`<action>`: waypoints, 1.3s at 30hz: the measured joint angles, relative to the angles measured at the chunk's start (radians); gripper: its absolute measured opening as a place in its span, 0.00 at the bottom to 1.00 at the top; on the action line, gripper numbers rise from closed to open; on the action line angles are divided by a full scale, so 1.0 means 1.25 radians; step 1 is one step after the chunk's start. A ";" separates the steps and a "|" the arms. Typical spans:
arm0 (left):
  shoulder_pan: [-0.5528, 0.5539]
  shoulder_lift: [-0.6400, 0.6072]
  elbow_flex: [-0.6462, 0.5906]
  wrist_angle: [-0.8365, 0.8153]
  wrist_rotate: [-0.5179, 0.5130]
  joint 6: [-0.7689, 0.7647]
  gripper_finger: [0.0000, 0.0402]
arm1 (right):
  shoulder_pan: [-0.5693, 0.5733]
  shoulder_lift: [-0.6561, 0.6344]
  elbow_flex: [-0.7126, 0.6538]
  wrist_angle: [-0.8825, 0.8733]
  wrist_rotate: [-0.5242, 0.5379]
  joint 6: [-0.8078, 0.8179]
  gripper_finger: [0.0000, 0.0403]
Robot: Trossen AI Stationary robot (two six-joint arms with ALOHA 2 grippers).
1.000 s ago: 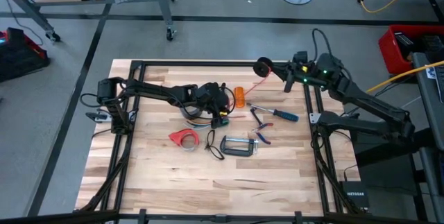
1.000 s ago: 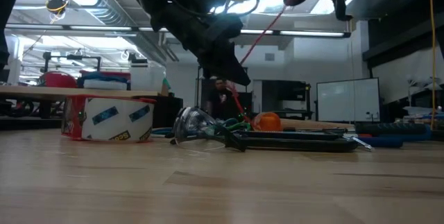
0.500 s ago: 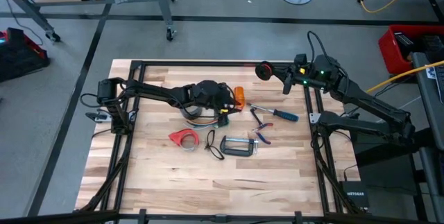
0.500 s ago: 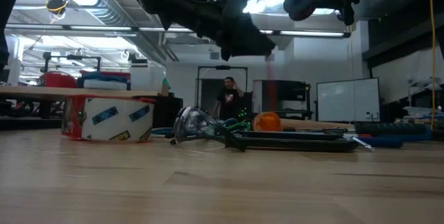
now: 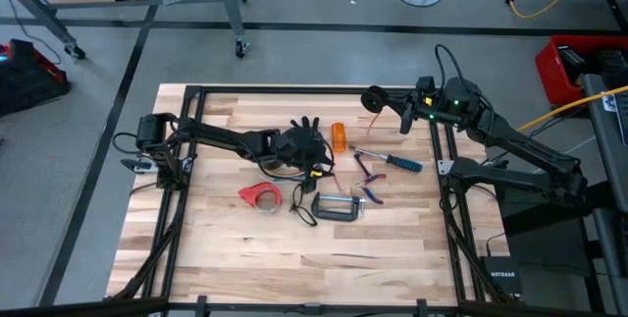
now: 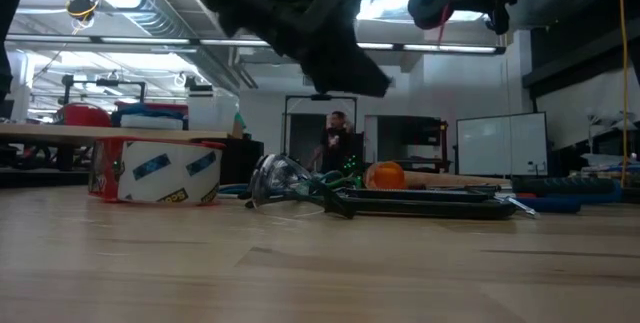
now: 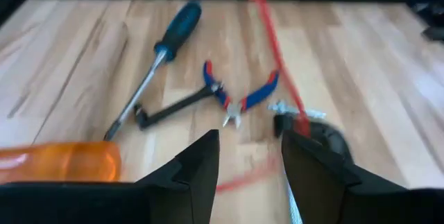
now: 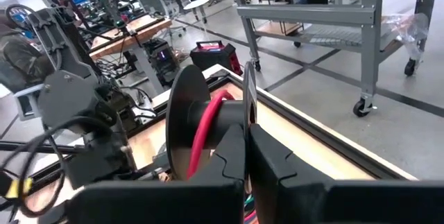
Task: Coil cords
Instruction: Coil the red wire
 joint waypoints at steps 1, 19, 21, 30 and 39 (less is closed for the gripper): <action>0.002 0.000 0.000 -0.016 -0.010 0.000 0.37 | 0.000 0.000 0.000 0.000 -0.004 0.000 0.01; 0.040 0.020 0.002 0.269 -0.051 -0.155 0.39 | 0.059 0.060 -0.001 0.100 -0.026 0.013 0.01; 0.040 0.032 0.002 0.307 -0.062 -0.192 0.39 | 0.076 0.077 -0.001 0.154 -0.016 0.016 0.01; 0.040 0.052 0.001 0.328 -0.086 -0.235 0.39 | 0.116 0.146 -0.001 0.332 0.019 0.017 0.01; 0.029 0.052 0.001 0.416 -0.092 -0.237 0.39 | 0.116 0.216 -0.001 0.443 0.037 0.017 0.01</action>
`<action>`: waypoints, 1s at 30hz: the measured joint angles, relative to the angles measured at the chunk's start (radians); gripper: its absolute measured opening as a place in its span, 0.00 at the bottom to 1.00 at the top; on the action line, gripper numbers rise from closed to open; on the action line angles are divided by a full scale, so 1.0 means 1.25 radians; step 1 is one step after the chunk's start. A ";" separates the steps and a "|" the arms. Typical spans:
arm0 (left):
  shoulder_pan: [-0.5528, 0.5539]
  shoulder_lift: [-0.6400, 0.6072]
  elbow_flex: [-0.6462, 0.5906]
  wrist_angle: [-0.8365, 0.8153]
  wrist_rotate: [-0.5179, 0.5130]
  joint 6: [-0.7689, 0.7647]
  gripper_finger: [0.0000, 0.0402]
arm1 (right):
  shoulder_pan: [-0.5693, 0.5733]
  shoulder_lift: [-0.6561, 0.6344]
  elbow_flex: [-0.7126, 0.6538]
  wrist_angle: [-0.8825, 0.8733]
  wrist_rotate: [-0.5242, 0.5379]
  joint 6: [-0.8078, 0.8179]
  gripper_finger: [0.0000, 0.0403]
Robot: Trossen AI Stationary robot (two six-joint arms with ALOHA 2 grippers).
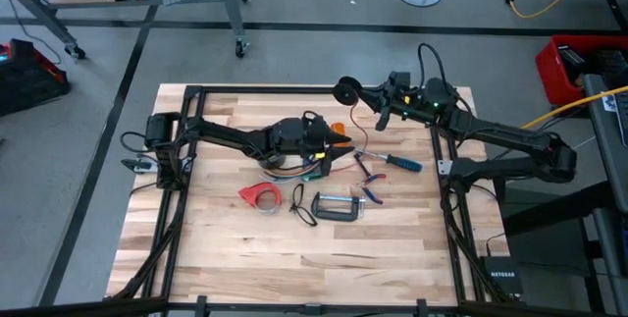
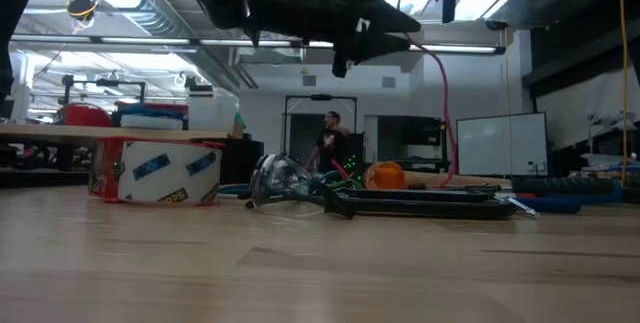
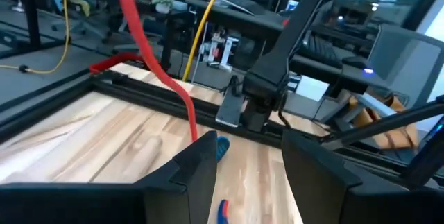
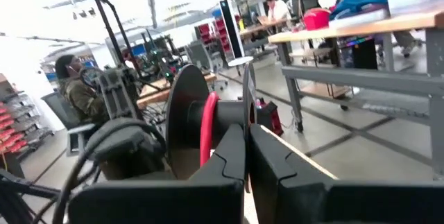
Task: Coil cords
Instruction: Coil the red wire
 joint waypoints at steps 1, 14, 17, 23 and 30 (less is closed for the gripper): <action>0.000 0.000 0.000 -0.003 -0.008 0.000 0.39 | 0.000 0.008 0.000 0.018 0.000 0.001 0.01; 0.003 0.000 0.000 -0.010 -0.083 0.052 0.39 | 0.031 0.064 0.000 0.161 -0.038 0.023 0.01; 0.003 0.000 0.000 -0.011 -0.114 0.069 0.39 | 0.047 0.063 0.000 0.175 -0.036 0.023 0.01; 0.005 0.000 0.000 -0.003 -0.131 0.072 0.39 | 0.077 0.063 0.000 0.185 -0.021 0.021 0.01; -0.006 0.000 0.000 0.026 -0.112 0.088 0.39 | 0.111 0.069 0.000 0.194 0.027 0.001 0.01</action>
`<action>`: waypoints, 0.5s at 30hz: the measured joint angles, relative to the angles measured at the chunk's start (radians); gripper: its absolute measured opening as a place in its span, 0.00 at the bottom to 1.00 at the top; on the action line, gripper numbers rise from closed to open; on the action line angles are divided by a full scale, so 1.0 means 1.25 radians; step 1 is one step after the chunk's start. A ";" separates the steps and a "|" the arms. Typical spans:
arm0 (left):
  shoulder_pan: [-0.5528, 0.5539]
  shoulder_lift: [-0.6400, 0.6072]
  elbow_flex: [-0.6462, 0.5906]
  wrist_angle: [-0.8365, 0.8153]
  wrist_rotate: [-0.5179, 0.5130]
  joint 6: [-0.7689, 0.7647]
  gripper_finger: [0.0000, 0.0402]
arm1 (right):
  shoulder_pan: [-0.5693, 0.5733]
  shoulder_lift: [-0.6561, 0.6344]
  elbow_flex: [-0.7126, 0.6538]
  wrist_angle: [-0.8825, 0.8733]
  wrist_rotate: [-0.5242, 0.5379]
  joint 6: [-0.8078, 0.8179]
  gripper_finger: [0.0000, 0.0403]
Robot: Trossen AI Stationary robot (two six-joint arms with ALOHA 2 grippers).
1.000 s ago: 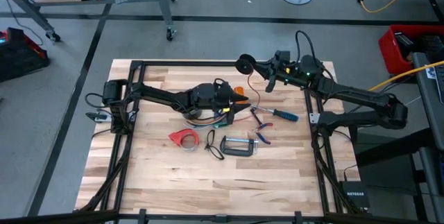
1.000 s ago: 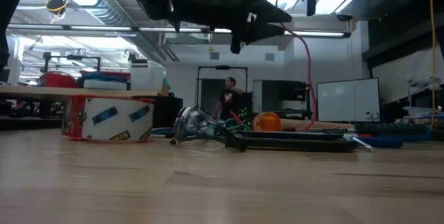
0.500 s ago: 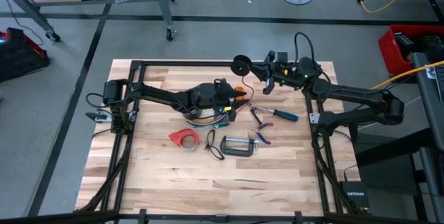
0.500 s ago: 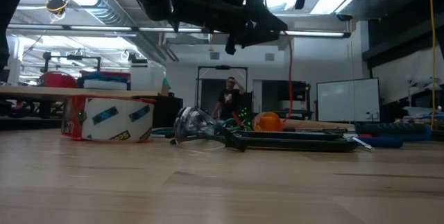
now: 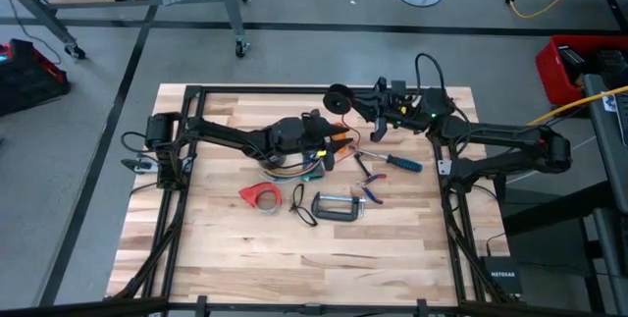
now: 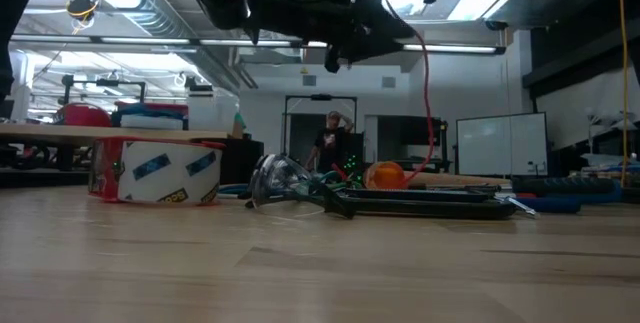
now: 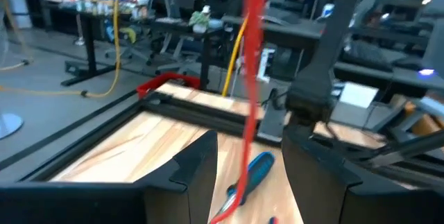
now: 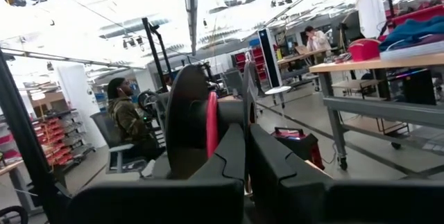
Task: Coil cords
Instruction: Coil the red wire
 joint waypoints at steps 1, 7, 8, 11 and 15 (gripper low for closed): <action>-0.003 0.000 0.000 0.009 0.001 -0.001 0.39 | 0.004 0.004 0.000 0.001 0.002 0.000 0.01; -0.008 0.000 0.000 0.007 0.004 -0.003 0.39 | 0.006 0.053 0.000 0.049 -0.005 0.001 0.01; -0.008 0.000 0.000 0.006 0.004 -0.003 0.39 | 0.006 0.062 0.000 0.061 -0.005 0.006 0.01; -0.008 0.000 0.000 0.004 0.004 -0.005 0.39 | 0.006 0.084 0.000 0.102 -0.018 0.020 0.01; -0.008 0.000 0.000 0.003 0.004 -0.005 0.39 | 0.006 0.093 0.000 0.132 -0.033 0.022 0.01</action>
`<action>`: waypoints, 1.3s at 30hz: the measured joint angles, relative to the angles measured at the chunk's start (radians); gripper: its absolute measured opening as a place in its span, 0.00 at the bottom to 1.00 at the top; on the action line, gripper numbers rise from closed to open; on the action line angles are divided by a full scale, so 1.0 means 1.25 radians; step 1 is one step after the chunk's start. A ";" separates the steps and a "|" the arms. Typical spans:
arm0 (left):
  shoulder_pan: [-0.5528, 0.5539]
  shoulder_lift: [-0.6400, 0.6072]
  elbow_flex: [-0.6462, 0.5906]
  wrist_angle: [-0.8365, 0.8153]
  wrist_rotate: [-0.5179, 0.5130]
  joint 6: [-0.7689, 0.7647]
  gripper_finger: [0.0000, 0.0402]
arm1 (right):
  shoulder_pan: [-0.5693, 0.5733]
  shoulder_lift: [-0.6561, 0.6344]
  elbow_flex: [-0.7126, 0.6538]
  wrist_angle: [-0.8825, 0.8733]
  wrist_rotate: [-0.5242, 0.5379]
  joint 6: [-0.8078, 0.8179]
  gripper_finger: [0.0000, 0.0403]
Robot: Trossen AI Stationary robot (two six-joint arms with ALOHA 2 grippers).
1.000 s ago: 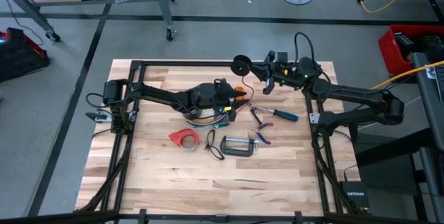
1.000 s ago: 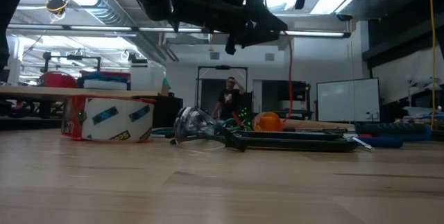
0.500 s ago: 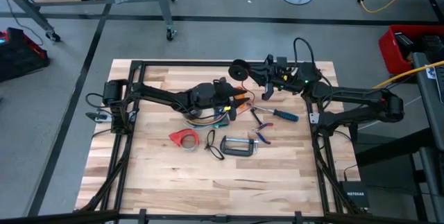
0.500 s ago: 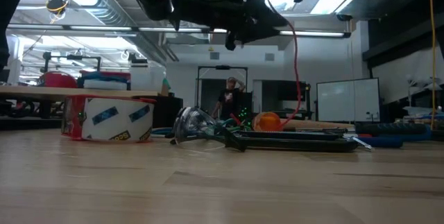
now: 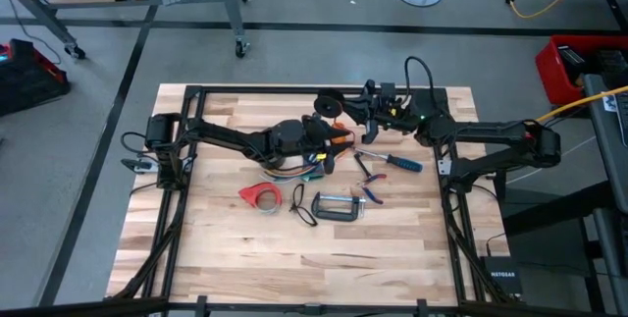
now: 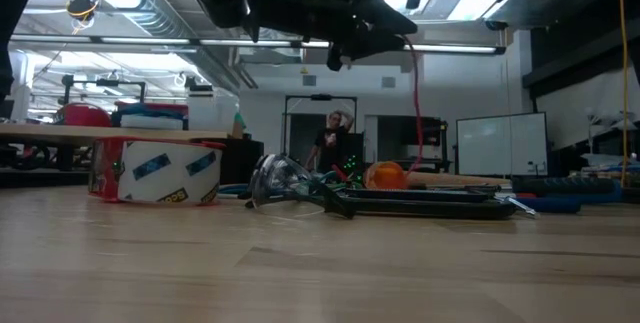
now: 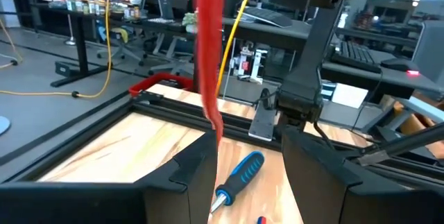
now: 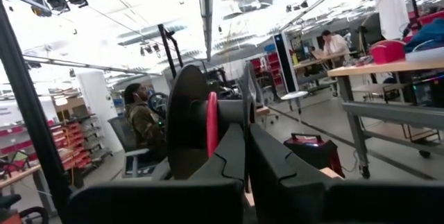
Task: Coil cords
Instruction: Coil the red wire
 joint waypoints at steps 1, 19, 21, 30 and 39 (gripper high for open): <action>0.000 0.000 0.000 -0.001 0.000 0.001 0.39 | 0.002 0.000 0.000 0.002 0.000 0.000 0.01; 0.000 0.000 0.000 -0.005 -0.027 0.002 0.39 | 0.037 0.000 0.000 0.037 0.007 -0.001 0.01; 0.000 0.000 0.000 -0.005 -0.027 0.002 0.39 | 0.037 0.000 0.000 0.037 0.007 -0.001 0.01; -0.002 0.000 0.000 0.003 0.015 0.002 0.39 | 0.037 0.000 0.000 0.036 0.022 0.000 0.01; -0.005 0.025 0.000 0.023 0.017 0.004 0.39 | 0.049 0.003 0.000 0.039 0.051 -0.003 0.01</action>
